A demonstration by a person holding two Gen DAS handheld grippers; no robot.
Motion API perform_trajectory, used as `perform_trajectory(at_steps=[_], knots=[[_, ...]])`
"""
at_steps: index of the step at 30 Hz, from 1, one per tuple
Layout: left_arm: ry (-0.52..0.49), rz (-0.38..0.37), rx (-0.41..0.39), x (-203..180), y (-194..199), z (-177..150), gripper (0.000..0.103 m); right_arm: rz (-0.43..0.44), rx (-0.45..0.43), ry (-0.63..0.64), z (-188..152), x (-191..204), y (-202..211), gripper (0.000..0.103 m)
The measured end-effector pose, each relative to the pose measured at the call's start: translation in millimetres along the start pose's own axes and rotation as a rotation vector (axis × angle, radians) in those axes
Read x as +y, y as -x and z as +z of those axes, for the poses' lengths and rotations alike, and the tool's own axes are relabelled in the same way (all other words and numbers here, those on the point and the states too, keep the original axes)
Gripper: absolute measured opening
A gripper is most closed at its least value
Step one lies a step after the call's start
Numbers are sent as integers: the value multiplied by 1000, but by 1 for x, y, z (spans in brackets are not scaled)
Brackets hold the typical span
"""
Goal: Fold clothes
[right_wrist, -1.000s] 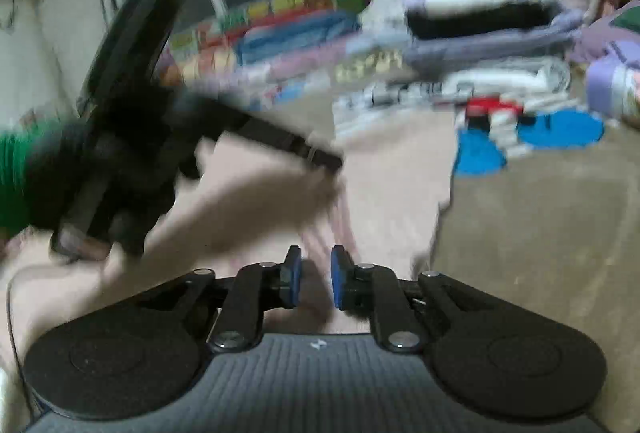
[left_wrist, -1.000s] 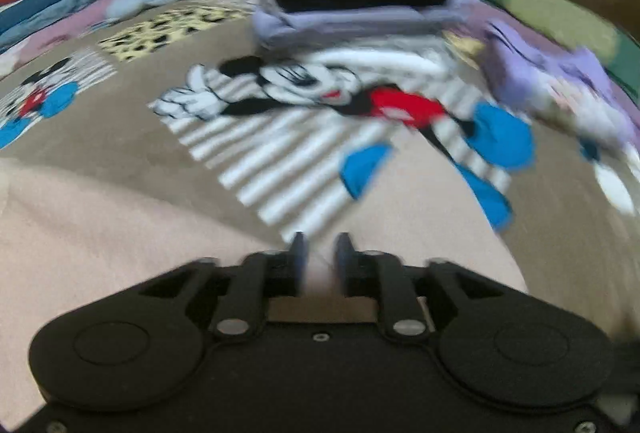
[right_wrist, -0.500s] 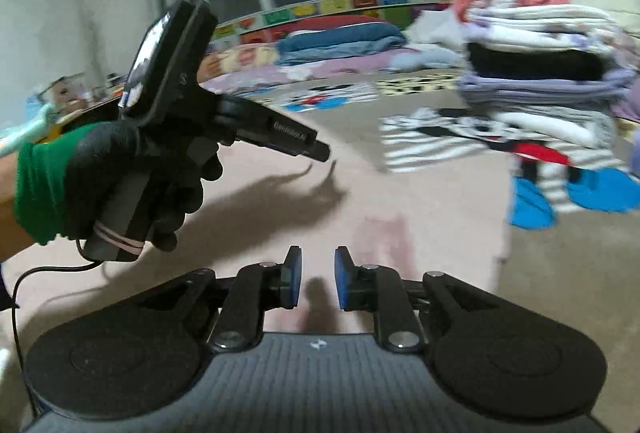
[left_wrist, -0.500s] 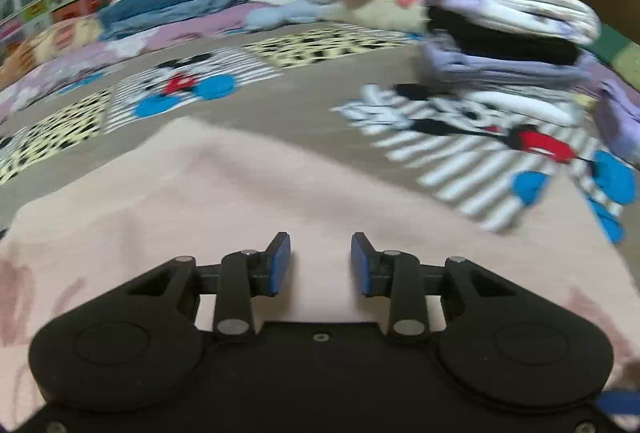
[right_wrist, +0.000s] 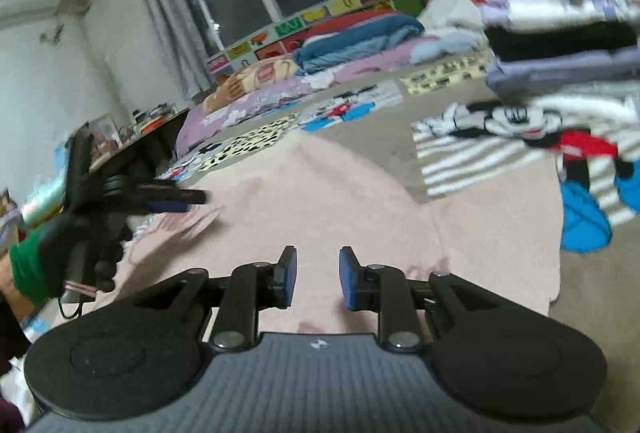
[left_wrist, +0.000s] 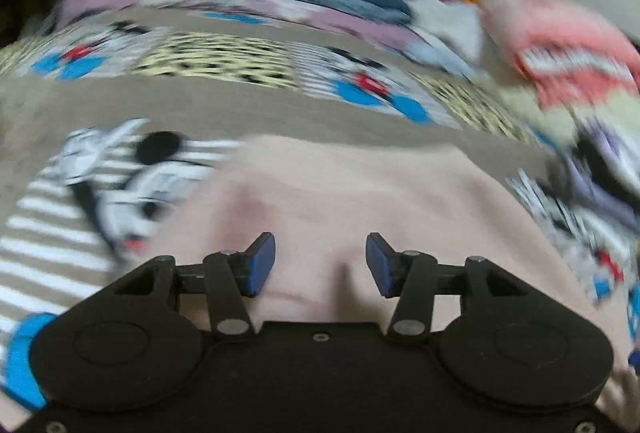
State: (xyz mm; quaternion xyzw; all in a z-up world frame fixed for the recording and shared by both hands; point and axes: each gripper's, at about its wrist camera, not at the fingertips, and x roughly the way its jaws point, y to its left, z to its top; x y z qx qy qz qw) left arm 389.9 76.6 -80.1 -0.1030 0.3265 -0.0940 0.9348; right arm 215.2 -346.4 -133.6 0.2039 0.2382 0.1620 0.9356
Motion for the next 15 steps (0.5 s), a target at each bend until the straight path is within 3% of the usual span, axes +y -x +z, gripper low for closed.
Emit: perform_trajectory(at_steps=[3,8,12,15], knots=[[143,7,4,52,-8,16,49,48,1,-81,15,-11,-10,40],[352,-58,115,109,-37,21,49,100,12,-285,57,-53,-60,47],[482,-173,152,133,-55,21,49,105,99,-331,86,-76,-124,53],[518,-236,175,141,-69,27,49,103,199,-375,97,-94,-178,55]])
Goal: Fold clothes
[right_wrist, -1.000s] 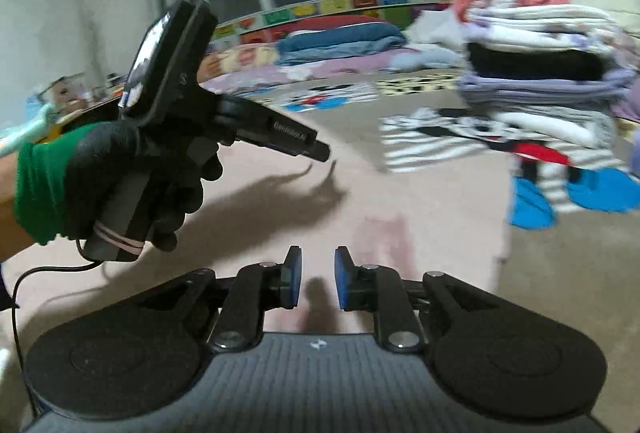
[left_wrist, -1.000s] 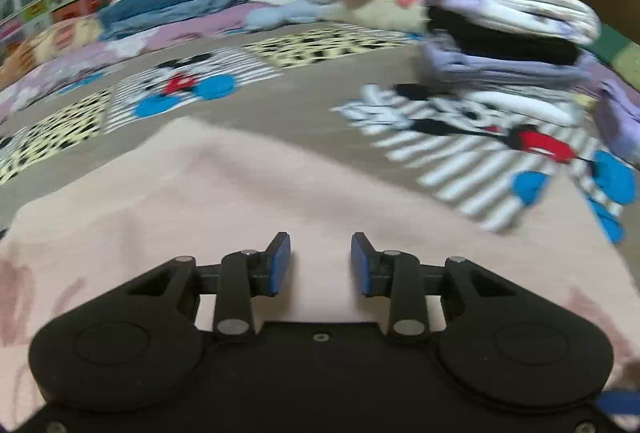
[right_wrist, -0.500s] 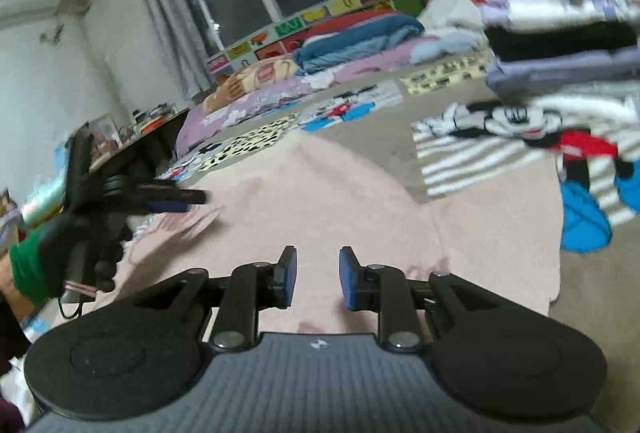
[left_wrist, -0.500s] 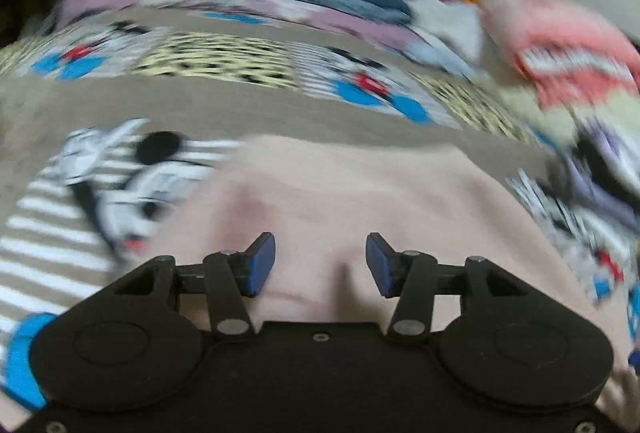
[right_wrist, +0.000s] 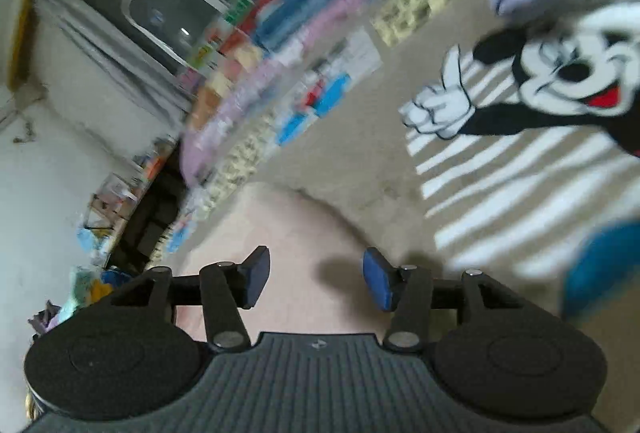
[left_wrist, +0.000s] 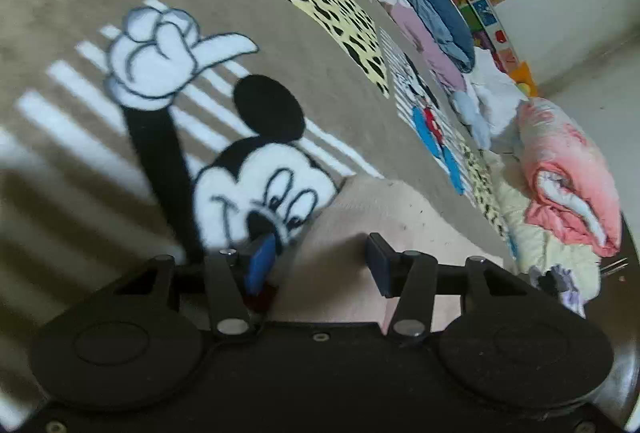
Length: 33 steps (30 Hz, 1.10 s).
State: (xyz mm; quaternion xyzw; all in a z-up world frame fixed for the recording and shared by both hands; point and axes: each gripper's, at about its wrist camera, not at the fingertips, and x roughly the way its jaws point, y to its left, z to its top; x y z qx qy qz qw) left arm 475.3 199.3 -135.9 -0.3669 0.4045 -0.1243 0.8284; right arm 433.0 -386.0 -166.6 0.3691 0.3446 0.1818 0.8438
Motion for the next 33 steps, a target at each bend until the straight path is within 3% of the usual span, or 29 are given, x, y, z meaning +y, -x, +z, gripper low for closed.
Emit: perform_trajectory(at_steps=[3,11,17,19,21,23,24,28,30,33], knots=[[24,-54,28,2,-10,10,48,15,77,-46,16,-13,-38,54],[60,-295,78,11,-21,18,49,357,198,-387,40,-47,-82,59],[-6,-377,53,7,-9,13,49,528,252,-283,47,-21,-86,59],[-44,-384,36,2,-4,12,46,516,261,-238,50,-11,-86,58],[-89,-390,20,-4,2,12,38,385,236,-175,57,-7,-84,58],[-145,-376,37,-14,1,11,33,243,234,-87,60,-5,-83,59],[-208,-358,28,-22,3,7,25,205,256,-51,59,-3,-85,59],[-460,-252,-30,-56,15,-14,9,223,320,15,51,2,-91,58],[-582,-182,-69,-72,25,-26,7,233,306,45,50,8,-87,33],[-771,-62,-158,-96,35,-55,6,271,282,150,43,32,-77,22]])
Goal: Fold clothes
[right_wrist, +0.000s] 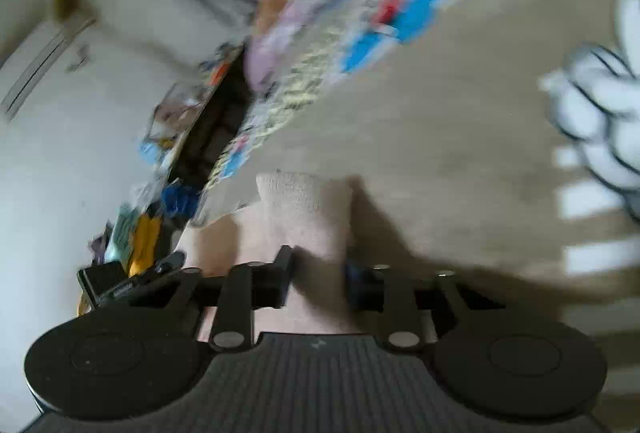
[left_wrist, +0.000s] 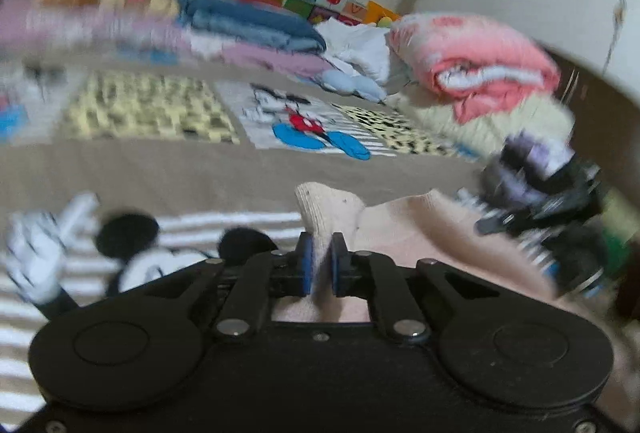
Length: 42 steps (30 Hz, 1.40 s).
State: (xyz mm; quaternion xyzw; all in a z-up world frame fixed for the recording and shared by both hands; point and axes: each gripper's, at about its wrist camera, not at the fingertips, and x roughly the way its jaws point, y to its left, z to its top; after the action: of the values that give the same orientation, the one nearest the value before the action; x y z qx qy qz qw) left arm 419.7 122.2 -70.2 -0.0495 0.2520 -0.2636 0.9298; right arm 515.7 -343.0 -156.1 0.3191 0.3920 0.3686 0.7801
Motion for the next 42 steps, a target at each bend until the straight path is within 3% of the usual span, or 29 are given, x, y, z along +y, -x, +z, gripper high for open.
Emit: perform_trajectory(at_steps=[3,6,9,11,13,15,19,20,21,22,24,25,27,28,29,30,31,32,34,37,40,42], knots=[[-269,166,-9,-51,3,-11,6,-83,-32,238,-17,48,7,21],[-540,183,29,-98,-2,-37,6,-186,-51,589,-53,106,7,21],[-732,212,89,-121,-13,-62,12,-297,46,970,-99,149,-13,21],[-739,197,102,-117,-13,-70,20,-339,144,1123,-124,163,-29,24],[-745,217,109,-114,-15,-74,21,-393,227,1254,-146,173,-42,26],[-741,208,113,-111,-14,-75,24,-452,205,1302,-156,176,-43,26],[-743,192,128,-117,-16,-73,25,-458,20,1303,-148,189,-30,27],[-743,194,127,-119,-15,-71,25,-467,-13,1288,-140,191,-32,34],[-734,185,124,-119,-15,-67,26,-477,-18,1265,-132,191,-34,50],[-724,176,120,-119,-16,-63,28,-488,6,1236,-124,187,-35,56],[-718,153,124,-126,-19,-55,47,-490,53,1166,-103,174,-47,61],[-724,151,130,-128,-23,-53,48,-465,90,1103,-90,165,-51,60],[-732,159,161,-130,-32,-52,43,-437,141,1003,-73,152,-58,55],[-741,154,183,-131,-37,-53,32,-436,155,985,-70,149,-60,52],[-750,150,205,-132,-41,-54,6,-435,170,975,-67,146,-64,42],[-756,169,189,-133,-40,-55,5,-423,184,963,-66,145,-64,18],[-763,189,171,-133,-39,-56,5,-399,189,943,-66,145,-62,10],[-770,210,152,-134,-37,-57,5,-384,177,932,-67,148,-57,11],[-636,260,33,-116,-17,-40,4,-400,110,957,-75,154,-45,10],[-371,341,-73,-64,4,-11,4,-428,-87,882,-62,151,-8,10],[-116,323,-99,-4,10,4,4,-464,-235,686,-30,117,26,10],[-38,285,-78,17,5,6,4,-458,-283,556,-12,91,43,10]])
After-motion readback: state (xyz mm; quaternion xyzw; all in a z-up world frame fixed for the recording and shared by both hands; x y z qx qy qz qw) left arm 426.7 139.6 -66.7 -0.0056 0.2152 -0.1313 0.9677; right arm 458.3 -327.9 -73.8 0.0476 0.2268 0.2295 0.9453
